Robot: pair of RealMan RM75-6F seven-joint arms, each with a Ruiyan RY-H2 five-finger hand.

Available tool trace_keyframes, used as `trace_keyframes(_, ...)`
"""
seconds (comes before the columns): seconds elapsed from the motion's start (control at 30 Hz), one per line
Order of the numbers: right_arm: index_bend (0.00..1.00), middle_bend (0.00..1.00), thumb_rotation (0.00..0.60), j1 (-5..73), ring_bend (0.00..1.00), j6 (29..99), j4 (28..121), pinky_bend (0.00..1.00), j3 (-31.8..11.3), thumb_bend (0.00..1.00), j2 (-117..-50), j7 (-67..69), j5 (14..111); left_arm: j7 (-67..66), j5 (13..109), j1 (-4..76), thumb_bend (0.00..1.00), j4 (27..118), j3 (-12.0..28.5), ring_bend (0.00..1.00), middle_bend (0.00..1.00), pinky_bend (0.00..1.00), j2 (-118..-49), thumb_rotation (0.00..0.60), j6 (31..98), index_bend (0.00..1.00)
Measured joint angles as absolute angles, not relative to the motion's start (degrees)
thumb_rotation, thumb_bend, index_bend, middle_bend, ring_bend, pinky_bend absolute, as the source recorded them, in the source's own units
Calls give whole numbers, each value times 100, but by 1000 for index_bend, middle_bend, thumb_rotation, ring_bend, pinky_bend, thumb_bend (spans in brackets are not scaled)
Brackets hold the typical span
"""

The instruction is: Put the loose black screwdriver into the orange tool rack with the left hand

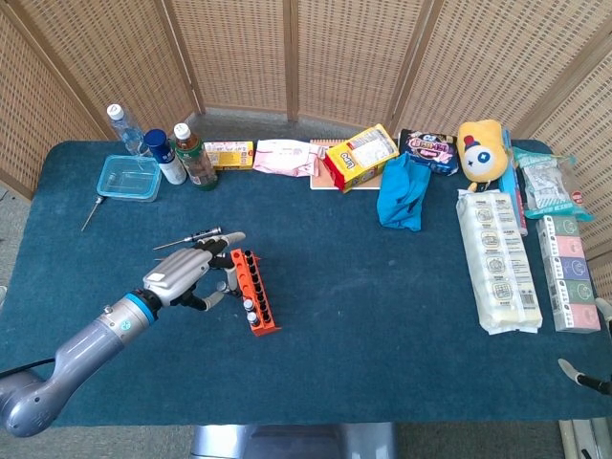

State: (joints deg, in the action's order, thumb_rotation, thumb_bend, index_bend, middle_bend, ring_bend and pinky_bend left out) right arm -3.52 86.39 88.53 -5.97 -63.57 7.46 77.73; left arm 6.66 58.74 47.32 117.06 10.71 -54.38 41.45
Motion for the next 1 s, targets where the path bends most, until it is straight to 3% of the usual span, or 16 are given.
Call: trace_keyframes(1.0,110,125,550,-381,99,8579,8743,72,-592,45,-6404,845,7725,-88,4965,5187,473,11808,932,0,0,49,-5565,600,4160,577)
